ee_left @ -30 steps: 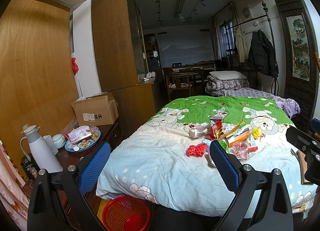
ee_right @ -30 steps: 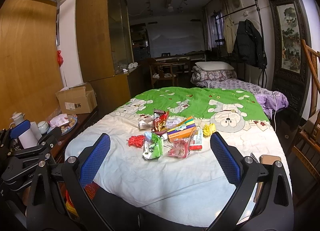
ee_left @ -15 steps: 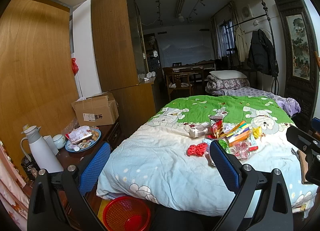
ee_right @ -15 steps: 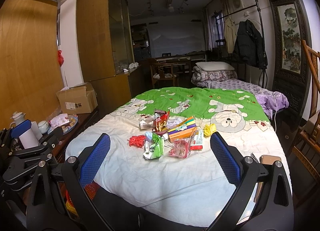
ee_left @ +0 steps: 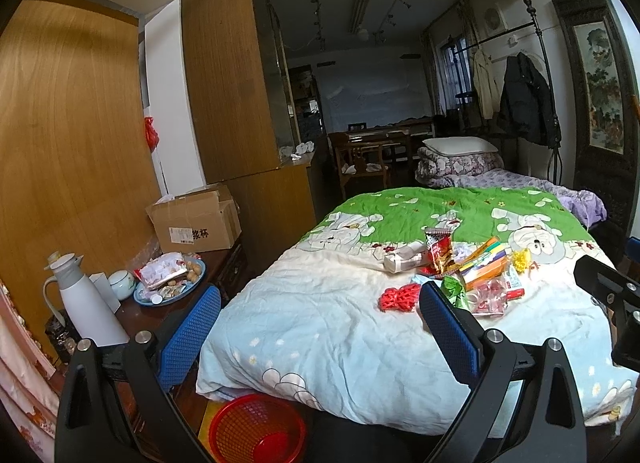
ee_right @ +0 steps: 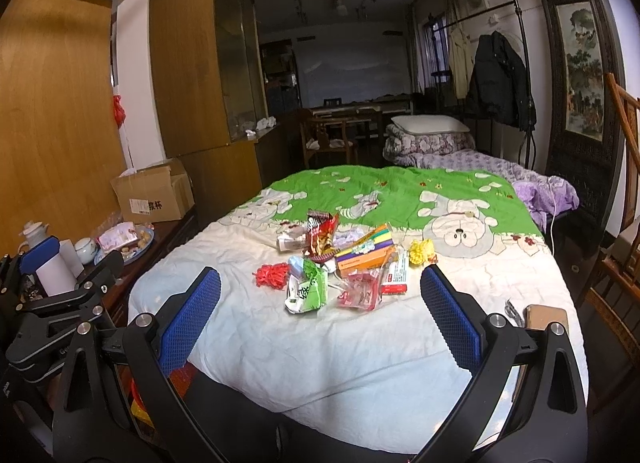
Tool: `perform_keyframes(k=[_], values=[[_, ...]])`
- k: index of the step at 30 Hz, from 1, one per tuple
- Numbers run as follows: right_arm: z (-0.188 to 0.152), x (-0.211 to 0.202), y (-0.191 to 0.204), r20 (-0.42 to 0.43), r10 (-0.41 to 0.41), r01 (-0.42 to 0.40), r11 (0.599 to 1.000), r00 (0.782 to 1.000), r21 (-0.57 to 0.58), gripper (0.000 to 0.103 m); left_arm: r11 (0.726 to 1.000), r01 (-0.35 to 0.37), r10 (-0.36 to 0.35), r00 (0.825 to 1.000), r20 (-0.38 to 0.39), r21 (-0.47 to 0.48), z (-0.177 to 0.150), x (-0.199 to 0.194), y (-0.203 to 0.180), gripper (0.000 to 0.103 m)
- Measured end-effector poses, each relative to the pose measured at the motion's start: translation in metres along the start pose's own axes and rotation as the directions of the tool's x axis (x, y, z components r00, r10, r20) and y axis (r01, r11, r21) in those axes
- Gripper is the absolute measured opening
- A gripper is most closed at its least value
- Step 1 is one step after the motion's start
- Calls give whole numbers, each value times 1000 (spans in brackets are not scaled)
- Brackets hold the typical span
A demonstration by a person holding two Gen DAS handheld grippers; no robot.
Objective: Collect trash
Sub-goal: 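Grasp the green-and-white snack bag with the left tool while the right tool grasps the pink pastry wrapper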
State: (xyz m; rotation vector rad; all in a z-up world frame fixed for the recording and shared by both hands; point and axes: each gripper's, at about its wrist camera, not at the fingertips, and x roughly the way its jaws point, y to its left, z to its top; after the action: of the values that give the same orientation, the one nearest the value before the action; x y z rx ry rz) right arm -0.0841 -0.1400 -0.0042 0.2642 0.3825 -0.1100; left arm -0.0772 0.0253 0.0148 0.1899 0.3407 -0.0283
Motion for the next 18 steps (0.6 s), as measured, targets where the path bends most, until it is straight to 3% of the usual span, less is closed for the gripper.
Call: perform_keyframes(k=[9, 15, 18], values=[[-21, 52, -17, -129, -10, 12, 1000, 992, 15, 96, 999, 40, -41, 991, -124, -7, -11, 56, 7, 97], [-50, 102, -37, -245, -40, 47, 999, 969, 25, 96, 992, 129, -121, 961, -249, 14, -33, 110, -3, 97], [-61, 119, -47, -279, -26, 41, 998, 960, 45, 96, 982, 188, -168, 934, -315, 32, -45, 138, -21, 97]])
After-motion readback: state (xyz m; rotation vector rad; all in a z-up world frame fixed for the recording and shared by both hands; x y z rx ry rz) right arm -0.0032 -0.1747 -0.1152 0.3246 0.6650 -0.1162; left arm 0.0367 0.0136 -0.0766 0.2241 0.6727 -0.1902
